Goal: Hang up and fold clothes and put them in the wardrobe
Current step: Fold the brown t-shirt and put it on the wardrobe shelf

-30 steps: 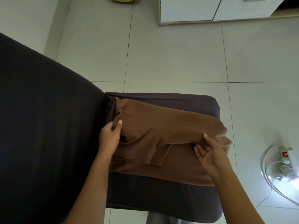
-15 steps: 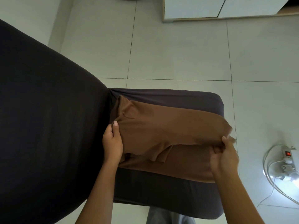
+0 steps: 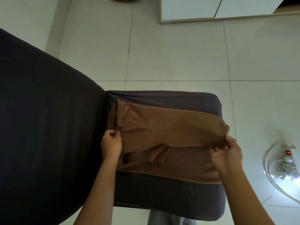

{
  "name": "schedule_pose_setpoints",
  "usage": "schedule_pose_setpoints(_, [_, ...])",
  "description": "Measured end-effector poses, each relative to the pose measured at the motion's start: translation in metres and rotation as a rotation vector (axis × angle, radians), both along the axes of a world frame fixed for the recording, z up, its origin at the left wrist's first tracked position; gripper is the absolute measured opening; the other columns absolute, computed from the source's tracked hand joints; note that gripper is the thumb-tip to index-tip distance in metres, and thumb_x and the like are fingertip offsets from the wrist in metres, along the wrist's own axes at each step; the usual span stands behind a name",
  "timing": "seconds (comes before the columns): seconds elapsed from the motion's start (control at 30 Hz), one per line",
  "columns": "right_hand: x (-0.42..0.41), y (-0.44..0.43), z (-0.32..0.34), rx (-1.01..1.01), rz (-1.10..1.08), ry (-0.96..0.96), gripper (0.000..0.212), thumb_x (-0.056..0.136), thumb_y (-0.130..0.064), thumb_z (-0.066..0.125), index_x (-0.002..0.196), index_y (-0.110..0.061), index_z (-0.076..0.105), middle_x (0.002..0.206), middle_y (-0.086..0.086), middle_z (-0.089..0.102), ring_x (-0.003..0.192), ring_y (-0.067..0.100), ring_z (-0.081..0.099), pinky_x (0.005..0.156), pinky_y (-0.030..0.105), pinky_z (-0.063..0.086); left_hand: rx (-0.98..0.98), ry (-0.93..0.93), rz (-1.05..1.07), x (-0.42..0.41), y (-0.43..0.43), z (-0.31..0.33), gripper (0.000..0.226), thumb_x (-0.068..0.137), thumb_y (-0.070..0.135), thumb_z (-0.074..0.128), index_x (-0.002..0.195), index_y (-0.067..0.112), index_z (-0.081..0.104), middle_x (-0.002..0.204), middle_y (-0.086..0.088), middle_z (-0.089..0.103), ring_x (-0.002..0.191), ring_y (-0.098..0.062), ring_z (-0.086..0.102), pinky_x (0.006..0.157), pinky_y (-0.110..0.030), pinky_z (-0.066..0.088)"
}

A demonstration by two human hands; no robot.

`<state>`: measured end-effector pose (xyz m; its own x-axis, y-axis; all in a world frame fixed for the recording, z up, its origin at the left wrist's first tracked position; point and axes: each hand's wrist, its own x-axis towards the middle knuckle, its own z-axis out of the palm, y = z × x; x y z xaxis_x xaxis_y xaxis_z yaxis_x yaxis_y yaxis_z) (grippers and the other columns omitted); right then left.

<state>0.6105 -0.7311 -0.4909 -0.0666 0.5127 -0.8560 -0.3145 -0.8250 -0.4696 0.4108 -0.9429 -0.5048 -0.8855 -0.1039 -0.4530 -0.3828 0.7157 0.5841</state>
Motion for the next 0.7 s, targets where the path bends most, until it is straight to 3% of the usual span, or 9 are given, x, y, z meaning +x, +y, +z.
schedule_pose_setpoints(0.1, [-0.001, -0.003, 0.000, 0.024, 0.063, -0.044, 0.039, 0.098, -0.022, 0.045, 0.136, -0.015, 0.042, 0.137, 0.007, 0.048, 0.127, 0.024, 0.047, 0.102, 0.037, 0.038, 0.018, -0.028, 0.000, -0.003, 0.006, 0.004, 0.027, 0.090, 0.034, 0.059, 0.091, 0.007, 0.059, 0.088, -0.005, 0.057, 0.084, -0.023, 0.054, 0.069, -0.028, 0.037])
schedule_pose_setpoints(0.17, [-0.003, -0.006, 0.003, 0.037, 0.118, 0.007, 0.032, 0.096, -0.020, 0.047, 0.128, -0.017, 0.049, 0.120, 0.003, 0.058, 0.113, 0.021, 0.055, 0.097, 0.035, 0.044, 0.095, -0.106, 0.002, 0.000, 0.009, 0.006, 0.034, 0.080, 0.046, 0.068, 0.079, 0.013, 0.061, 0.081, -0.001, 0.060, 0.078, -0.018, 0.057, 0.066, -0.028, 0.041])
schedule_pose_setpoints(0.27, [-0.005, -0.011, 0.007, 0.028, 0.121, 0.134, 0.014, 0.092, -0.013, 0.050, 0.103, -0.019, 0.058, 0.095, 0.000, 0.063, 0.099, 0.017, 0.059, 0.090, 0.032, 0.047, 0.196, -0.274, -0.084, 0.012, 0.009, 0.008, 0.028, 0.076, 0.039, 0.075, 0.091, 0.017, 0.066, 0.087, 0.004, 0.065, 0.082, -0.012, 0.059, 0.079, -0.029, 0.046])
schedule_pose_setpoints(0.33, [-0.005, -0.014, 0.009, 0.016, 0.048, 0.240, 0.016, 0.092, -0.012, 0.050, 0.104, -0.018, 0.058, 0.096, 0.000, 0.064, 0.102, 0.018, 0.060, 0.094, 0.034, 0.047, 0.195, -0.216, -0.164, 0.018, 0.004, 0.007, 0.027, 0.080, 0.030, 0.073, 0.101, 0.013, 0.067, 0.091, 0.003, 0.066, 0.088, -0.014, 0.061, 0.080, -0.028, 0.045])
schedule_pose_setpoints(0.43, [-0.007, -0.020, 0.010, -0.010, -0.038, 0.293, 0.023, 0.095, -0.015, 0.045, 0.115, -0.016, 0.056, 0.114, 0.004, 0.062, 0.109, 0.020, 0.058, 0.094, 0.036, 0.045, 0.262, -0.091, -0.143, 0.020, -0.004, 0.012, 0.022, 0.084, 0.030, 0.068, 0.102, 0.017, 0.067, 0.095, 0.004, 0.068, 0.095, -0.014, 0.062, 0.082, -0.027, 0.047])
schedule_pose_setpoints(0.53, [-0.012, -0.036, 0.008, -0.037, -0.023, 0.141, 0.023, 0.095, -0.010, 0.042, 0.115, -0.011, 0.053, 0.119, 0.011, 0.057, 0.103, 0.024, 0.058, 0.087, 0.036, 0.046, 0.303, -0.166, -0.143, 0.015, -0.015, 0.021, 0.018, 0.081, 0.029, 0.072, 0.095, 0.017, 0.069, 0.092, 0.003, 0.070, 0.089, -0.010, 0.064, 0.078, -0.023, 0.050])
schedule_pose_setpoints(0.63, [-0.020, -0.062, 0.007, -0.018, 0.227, -0.104, 0.017, 0.094, -0.001, 0.041, 0.101, 0.000, 0.057, 0.110, 0.018, 0.063, 0.094, 0.022, 0.065, 0.077, 0.028, 0.050, 0.238, -0.359, -0.243, 0.009, -0.028, 0.026, 0.017, 0.076, 0.026, 0.077, 0.090, 0.017, 0.070, 0.089, 0.003, 0.071, 0.089, -0.014, 0.066, 0.075, -0.022, 0.051])
schedule_pose_setpoints(0.7, [-0.028, -0.080, 0.008, -0.014, 0.388, -0.130, 0.014, 0.094, 0.000, 0.044, 0.102, 0.002, 0.056, 0.105, 0.019, 0.065, 0.095, 0.022, 0.066, 0.077, 0.028, 0.051, 0.235, -0.392, -0.297, 0.007, -0.031, 0.027, 0.010, 0.082, 0.022, 0.071, 0.090, 0.017, 0.068, 0.089, 0.005, 0.070, 0.091, -0.014, 0.065, 0.073, -0.019, 0.049])
